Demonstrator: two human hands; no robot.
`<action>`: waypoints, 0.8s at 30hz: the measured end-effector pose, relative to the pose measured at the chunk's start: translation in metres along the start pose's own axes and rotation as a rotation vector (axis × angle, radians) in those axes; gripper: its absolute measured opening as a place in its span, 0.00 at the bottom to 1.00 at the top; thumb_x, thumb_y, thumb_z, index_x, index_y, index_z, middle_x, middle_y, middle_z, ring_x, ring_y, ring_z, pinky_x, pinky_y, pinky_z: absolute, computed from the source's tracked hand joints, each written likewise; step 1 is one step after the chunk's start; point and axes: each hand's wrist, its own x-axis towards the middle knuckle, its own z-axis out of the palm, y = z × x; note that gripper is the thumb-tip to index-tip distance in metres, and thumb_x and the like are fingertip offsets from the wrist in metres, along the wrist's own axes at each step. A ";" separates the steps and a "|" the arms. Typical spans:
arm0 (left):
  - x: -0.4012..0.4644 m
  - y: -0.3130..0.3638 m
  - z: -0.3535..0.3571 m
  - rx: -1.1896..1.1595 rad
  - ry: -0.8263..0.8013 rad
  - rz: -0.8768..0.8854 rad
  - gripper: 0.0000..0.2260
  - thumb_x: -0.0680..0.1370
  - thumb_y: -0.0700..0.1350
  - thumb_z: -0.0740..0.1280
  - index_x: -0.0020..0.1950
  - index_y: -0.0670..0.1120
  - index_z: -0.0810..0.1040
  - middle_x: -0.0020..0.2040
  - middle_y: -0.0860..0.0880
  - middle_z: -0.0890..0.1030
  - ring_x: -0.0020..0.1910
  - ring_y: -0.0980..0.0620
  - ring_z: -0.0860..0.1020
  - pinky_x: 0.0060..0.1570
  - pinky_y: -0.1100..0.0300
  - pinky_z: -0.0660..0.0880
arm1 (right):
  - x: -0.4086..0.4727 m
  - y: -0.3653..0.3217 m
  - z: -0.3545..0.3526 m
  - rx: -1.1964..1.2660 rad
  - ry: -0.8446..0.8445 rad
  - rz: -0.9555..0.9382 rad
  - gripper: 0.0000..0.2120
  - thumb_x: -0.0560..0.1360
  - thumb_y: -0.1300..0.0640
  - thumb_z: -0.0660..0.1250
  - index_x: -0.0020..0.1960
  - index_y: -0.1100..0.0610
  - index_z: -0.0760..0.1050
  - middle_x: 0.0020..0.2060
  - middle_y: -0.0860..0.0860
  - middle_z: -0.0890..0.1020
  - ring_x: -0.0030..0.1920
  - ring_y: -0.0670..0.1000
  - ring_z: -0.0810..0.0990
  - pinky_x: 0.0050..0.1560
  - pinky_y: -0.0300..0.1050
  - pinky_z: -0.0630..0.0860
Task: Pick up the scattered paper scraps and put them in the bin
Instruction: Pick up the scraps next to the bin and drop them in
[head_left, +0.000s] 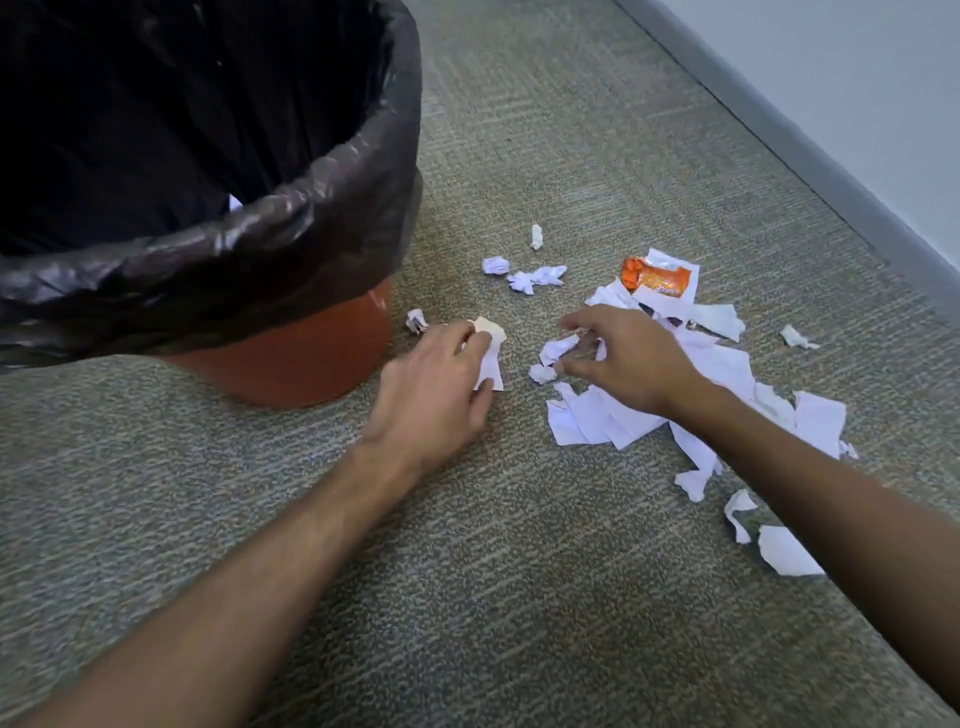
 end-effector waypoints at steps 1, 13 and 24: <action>0.006 -0.003 0.005 0.009 -0.052 -0.024 0.23 0.79 0.52 0.64 0.72 0.48 0.66 0.70 0.49 0.68 0.68 0.49 0.68 0.50 0.50 0.77 | 0.003 0.003 0.007 -0.040 -0.027 0.000 0.26 0.73 0.45 0.72 0.68 0.50 0.73 0.65 0.49 0.77 0.62 0.51 0.77 0.56 0.47 0.73; 0.060 -0.026 0.044 -0.021 -0.419 -0.033 0.31 0.79 0.48 0.63 0.80 0.54 0.53 0.80 0.50 0.51 0.77 0.46 0.54 0.67 0.44 0.66 | 0.017 0.010 0.043 -0.318 -0.031 -0.105 0.21 0.78 0.44 0.64 0.69 0.47 0.71 0.62 0.50 0.75 0.61 0.55 0.76 0.47 0.51 0.76; 0.062 -0.011 0.025 -0.089 -0.216 -0.075 0.14 0.79 0.47 0.68 0.64 0.53 0.79 0.60 0.49 0.75 0.59 0.45 0.76 0.53 0.51 0.74 | 0.008 0.002 0.036 -0.007 0.115 -0.040 0.13 0.76 0.46 0.67 0.60 0.47 0.78 0.53 0.47 0.80 0.47 0.48 0.81 0.47 0.49 0.76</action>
